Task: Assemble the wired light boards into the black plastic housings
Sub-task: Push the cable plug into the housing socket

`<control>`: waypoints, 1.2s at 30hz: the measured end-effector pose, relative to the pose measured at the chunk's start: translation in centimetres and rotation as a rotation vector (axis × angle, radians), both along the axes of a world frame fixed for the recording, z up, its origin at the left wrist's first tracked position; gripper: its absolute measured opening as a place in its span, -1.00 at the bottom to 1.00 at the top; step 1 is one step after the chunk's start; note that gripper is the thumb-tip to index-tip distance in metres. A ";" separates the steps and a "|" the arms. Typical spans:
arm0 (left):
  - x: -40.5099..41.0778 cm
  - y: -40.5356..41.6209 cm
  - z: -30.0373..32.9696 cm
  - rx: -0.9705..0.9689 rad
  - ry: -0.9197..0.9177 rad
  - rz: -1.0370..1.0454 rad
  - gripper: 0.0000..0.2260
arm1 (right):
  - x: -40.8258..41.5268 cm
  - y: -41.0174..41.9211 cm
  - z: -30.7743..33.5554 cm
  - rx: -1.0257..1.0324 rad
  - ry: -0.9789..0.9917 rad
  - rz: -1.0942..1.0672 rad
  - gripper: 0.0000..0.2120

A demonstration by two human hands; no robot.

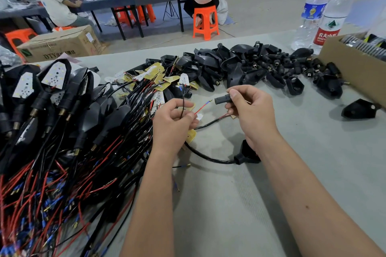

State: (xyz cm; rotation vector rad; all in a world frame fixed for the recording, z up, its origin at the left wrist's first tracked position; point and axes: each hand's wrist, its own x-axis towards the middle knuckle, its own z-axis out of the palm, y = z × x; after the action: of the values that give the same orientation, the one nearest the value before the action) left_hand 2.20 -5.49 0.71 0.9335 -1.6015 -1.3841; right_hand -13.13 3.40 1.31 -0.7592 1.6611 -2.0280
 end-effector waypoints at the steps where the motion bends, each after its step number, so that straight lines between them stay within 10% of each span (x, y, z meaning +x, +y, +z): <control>1: 0.2 0.0 0.0 -0.002 0.018 -0.023 -0.84 | 0.0 0.0 0.0 -0.001 -0.006 0.006 -0.89; 36: -0.3 0.5 0.4 -0.072 -0.065 -0.068 -0.91 | -0.3 0.5 0.2 0.026 -0.003 0.184 -0.96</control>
State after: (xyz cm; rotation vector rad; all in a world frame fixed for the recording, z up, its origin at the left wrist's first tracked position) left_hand 1.94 -5.00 1.12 0.8967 -1.7348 -1.3444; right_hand -13.39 3.93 1.48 -0.8651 1.5519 -1.8764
